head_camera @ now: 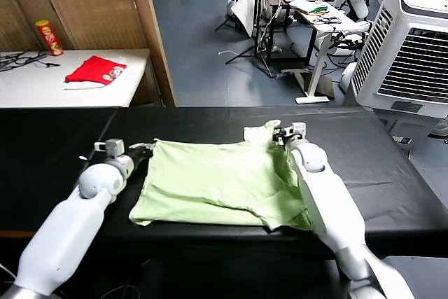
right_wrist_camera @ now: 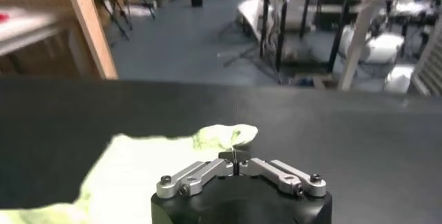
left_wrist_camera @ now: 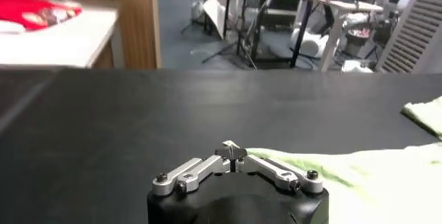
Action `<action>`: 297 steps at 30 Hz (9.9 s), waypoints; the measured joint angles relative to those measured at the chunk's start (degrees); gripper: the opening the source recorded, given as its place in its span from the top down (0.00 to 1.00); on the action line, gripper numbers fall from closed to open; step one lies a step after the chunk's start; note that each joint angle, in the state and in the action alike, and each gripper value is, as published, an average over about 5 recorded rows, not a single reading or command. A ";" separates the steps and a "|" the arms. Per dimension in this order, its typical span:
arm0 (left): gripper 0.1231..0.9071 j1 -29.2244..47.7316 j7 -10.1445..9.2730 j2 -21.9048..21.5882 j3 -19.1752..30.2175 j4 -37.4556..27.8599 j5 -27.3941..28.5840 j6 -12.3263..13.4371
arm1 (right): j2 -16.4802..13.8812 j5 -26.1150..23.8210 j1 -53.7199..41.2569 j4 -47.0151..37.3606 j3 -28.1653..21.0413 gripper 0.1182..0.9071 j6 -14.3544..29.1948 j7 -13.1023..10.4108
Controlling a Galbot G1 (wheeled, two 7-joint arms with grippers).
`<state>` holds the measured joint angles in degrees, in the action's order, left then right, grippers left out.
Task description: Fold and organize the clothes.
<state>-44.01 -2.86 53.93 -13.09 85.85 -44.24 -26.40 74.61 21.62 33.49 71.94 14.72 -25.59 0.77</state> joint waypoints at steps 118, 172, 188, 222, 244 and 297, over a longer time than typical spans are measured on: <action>0.57 -24.65 -1.67 4.71 -14.88 18.15 11.62 1.31 | -1.93 -2.76 26.49 27.46 8.90 0.34 -5.16 -4.47; 0.95 -42.73 -1.42 -3.36 -29.61 28.43 25.61 3.68 | -0.83 -4.04 39.66 44.34 14.48 0.14 -4.57 -3.51; 0.95 -34.29 -5.19 8.74 -5.96 36.57 14.36 0.14 | 2.36 -8.32 42.99 44.67 16.87 0.14 -4.05 -3.43; 0.14 -33.17 -2.06 15.22 -7.96 33.17 21.51 7.91 | -0.98 -5.87 36.31 41.39 0.43 0.14 0.07 5.25; 0.14 -38.88 -0.49 15.86 -16.94 28.81 22.16 13.30 | 5.64 -18.07 31.92 32.34 -4.18 0.14 3.50 -6.40; 0.97 -37.25 1.56 3.66 -26.66 25.26 8.91 7.19 | 6.59 -13.68 41.84 45.76 7.57 0.14 4.79 -4.66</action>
<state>-81.26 -1.29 57.59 -39.75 111.11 -35.33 -19.21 81.19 7.94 75.33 117.71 22.29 -20.80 -3.89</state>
